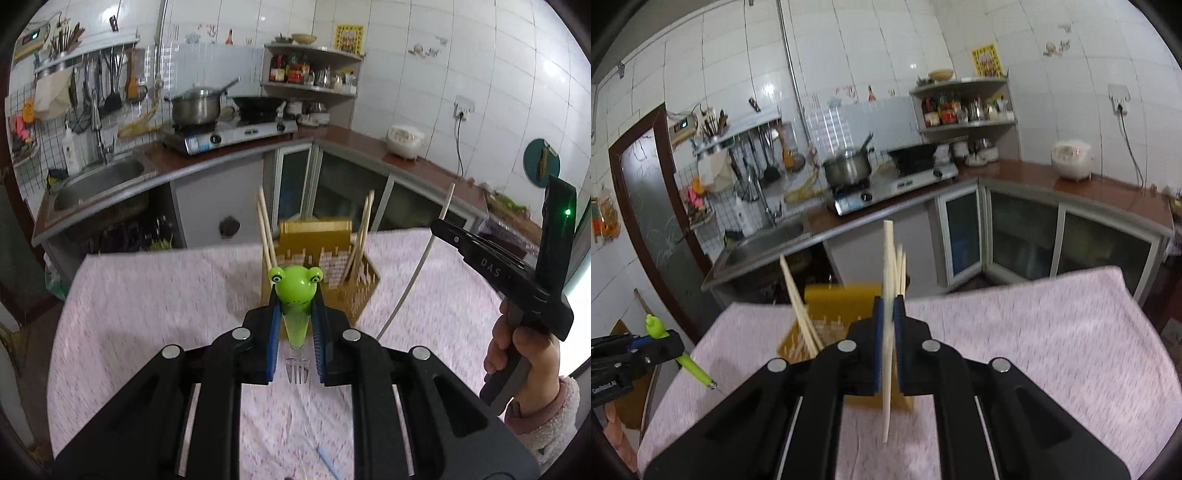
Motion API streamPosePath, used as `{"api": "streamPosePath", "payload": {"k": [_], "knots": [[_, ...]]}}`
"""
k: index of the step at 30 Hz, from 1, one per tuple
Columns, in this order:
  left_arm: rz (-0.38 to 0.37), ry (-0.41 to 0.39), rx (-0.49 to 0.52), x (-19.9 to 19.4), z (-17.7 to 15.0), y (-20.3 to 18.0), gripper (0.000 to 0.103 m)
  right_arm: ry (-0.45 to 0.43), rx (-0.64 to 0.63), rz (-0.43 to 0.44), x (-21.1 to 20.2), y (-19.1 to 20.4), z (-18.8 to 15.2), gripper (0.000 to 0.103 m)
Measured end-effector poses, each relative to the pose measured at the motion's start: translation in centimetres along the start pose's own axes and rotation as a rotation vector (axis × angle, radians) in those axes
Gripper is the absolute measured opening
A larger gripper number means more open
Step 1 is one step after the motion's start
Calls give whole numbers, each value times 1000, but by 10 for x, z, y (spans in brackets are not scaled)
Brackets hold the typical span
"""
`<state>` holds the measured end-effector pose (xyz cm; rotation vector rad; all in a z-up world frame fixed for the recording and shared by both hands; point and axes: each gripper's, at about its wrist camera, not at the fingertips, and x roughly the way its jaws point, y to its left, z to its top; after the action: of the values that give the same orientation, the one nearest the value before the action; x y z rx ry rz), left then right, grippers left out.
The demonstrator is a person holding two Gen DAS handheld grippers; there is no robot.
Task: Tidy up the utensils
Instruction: 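Carry the fork and chopstick to the yellow holder and insert both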
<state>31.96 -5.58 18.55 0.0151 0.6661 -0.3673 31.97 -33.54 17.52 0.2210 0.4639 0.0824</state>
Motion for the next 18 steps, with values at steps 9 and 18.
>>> {"api": "streamPosePath", "payload": {"k": [9, 18], "knots": [[40, -86, 2, 22, 77, 1, 14, -81, -15, -35, 14, 8, 73, 6], [28, -40, 47, 100, 48, 2, 14, -5, -61, -33, 69, 12, 44, 6]]}}
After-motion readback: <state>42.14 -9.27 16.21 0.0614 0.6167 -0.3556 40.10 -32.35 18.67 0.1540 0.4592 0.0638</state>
